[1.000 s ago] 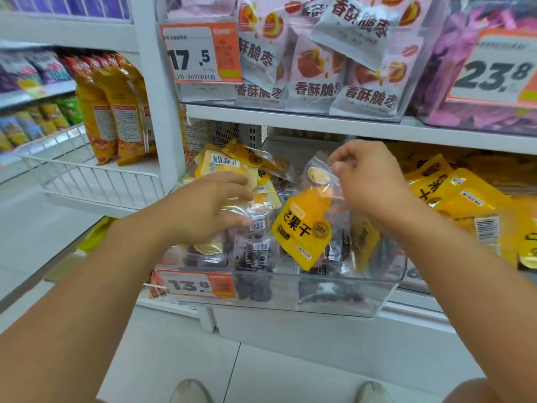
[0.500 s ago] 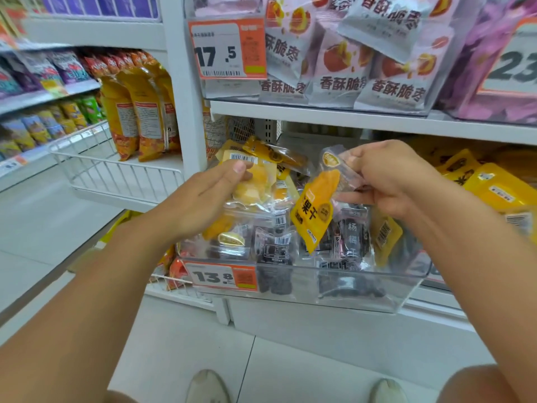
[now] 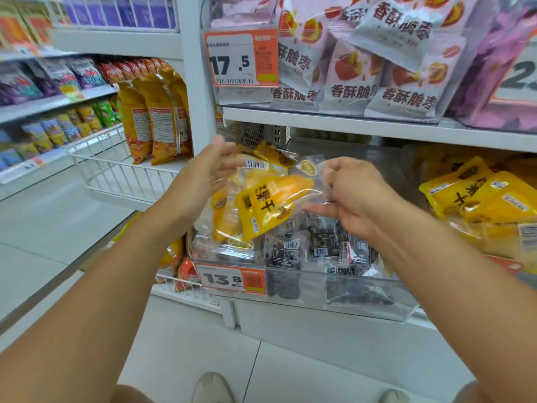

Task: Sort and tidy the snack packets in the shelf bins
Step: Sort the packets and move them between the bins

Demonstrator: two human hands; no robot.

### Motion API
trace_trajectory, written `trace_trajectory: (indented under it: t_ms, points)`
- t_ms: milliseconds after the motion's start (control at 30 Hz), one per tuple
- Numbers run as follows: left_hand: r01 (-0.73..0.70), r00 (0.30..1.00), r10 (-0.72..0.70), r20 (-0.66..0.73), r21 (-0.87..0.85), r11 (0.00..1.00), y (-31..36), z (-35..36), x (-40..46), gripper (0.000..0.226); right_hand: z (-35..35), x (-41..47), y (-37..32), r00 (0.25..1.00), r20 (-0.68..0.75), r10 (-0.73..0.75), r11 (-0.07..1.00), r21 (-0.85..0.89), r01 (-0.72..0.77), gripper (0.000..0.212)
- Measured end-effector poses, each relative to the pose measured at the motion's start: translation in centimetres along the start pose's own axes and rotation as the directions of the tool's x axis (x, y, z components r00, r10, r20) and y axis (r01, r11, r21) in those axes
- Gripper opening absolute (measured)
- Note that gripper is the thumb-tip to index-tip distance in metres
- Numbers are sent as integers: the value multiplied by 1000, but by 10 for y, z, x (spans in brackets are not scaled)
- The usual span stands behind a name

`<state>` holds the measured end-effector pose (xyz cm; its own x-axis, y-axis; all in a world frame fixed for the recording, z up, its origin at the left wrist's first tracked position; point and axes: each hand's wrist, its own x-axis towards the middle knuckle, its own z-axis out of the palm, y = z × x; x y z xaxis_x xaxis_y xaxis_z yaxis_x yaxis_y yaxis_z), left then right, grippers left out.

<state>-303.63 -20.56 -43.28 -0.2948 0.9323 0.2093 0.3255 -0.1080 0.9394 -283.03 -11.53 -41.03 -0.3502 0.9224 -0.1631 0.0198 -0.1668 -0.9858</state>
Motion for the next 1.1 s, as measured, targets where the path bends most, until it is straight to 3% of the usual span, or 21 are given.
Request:
trace_trajectory:
  t_ms: [67,100,167,233,267,300,367,400,500,600,700,733,767,833,900,1000,1067,1100]
  points:
    - [-49,999,50,1,200,979,6,-4,-4,59,19,7,5,1000,30,-5,1000,14,5,15]
    - [-93,994,62,93,369,925,8,-5,-8,72,28,11,6,999,48,-23,1000,13,22,13]
    - [-181,972,33,233,651,737,11,-1,-15,92,42,17,6,991,120,-53,998,-12,55,15]
    - [-216,969,22,246,805,553,8,5,-10,92,43,23,6,983,124,-135,971,-179,156,25]
    - [-185,978,6,206,864,469,9,10,-9,87,36,27,6,966,76,-245,884,-392,255,27]
    - [-123,990,-9,138,909,398,8,14,-7,82,23,31,7,927,51,-373,707,-631,319,25]
    - [37,999,-28,-30,944,327,5,24,-5,78,-7,34,7,877,55,-478,300,-928,222,9]
    - [112,993,-16,-113,937,331,5,30,-4,80,-22,32,7,893,45,-447,177,-975,138,5]
    - [218,972,19,-235,924,314,5,45,-1,88,-49,29,14,971,-50,-235,-46,-997,-62,19]
    - [217,975,-14,-224,927,307,2,50,3,97,-52,27,18,988,-35,-149,-163,-985,-59,12]
    - [151,988,-41,-146,919,363,-2,52,4,102,-53,32,16,991,-32,-130,-179,-982,-55,21]
    - [122,993,-47,-112,918,378,-3,54,3,101,-54,31,16,993,-24,-118,-171,-984,-44,13]
    - [96,995,-57,-80,919,383,-4,55,3,100,-55,31,17,994,-22,-109,-138,-990,-37,8]
    - [67,995,-88,-38,928,368,-6,56,3,97,-55,25,14,992,-28,-120,-83,-996,-38,20]
    - [47,994,-114,-6,932,359,-9,54,3,94,-53,12,5,971,-21,-239,-80,-996,-41,7]
    - [-9,993,-107,52,930,366,-17,51,2,95,-49,-5,-13,892,38,-449,-36,-999,25,12]
    - [-32,996,-69,61,930,367,-23,50,2,97,-45,-10,-14,847,100,-522,92,-981,172,11]
    - [-39,997,-52,62,930,366,-25,51,1,96,-41,-12,-11,843,115,-525,214,-941,261,18]
